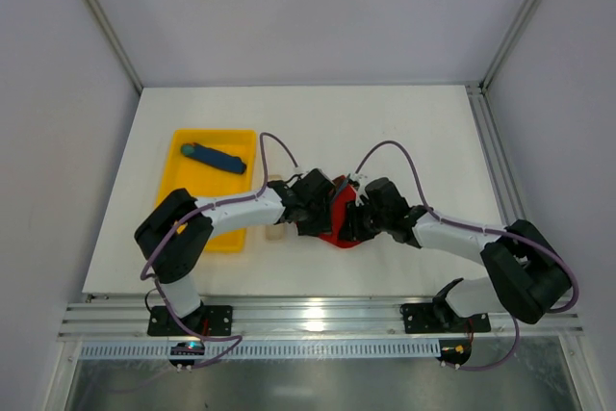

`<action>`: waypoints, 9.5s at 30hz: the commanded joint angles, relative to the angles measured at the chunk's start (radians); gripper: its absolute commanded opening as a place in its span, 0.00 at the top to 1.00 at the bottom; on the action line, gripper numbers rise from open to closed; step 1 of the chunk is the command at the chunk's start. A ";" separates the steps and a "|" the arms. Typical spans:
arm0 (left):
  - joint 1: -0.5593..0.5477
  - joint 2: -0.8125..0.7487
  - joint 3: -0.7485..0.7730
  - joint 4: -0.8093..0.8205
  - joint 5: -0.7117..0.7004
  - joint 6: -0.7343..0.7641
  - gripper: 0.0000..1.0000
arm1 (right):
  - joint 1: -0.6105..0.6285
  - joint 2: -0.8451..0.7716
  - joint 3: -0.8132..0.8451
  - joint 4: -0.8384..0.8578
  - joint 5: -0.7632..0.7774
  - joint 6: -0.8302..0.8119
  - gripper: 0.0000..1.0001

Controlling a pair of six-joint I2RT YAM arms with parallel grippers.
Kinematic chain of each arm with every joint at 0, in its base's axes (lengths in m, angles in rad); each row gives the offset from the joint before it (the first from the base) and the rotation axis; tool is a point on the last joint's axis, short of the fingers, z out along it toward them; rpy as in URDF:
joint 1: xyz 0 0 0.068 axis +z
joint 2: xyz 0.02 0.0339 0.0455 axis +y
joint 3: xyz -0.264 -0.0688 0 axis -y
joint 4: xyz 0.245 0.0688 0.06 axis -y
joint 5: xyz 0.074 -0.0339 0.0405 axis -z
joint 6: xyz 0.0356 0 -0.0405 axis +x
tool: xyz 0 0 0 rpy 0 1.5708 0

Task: Place the utensils on the paper napkin and roll it up
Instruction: Roll the napkin at the center of the board.

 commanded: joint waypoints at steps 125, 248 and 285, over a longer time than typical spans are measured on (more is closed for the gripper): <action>0.060 0.043 0.029 -0.118 -0.220 -0.062 0.60 | 0.063 0.126 0.010 0.195 0.001 0.083 0.79; 0.020 -0.055 -0.165 0.037 -0.277 -0.052 1.00 | 0.050 -0.113 -0.133 -0.058 0.138 0.115 0.80; 0.020 -0.040 -0.164 0.022 -0.282 -0.066 1.00 | 0.050 -0.152 -0.134 -0.156 0.187 0.164 0.80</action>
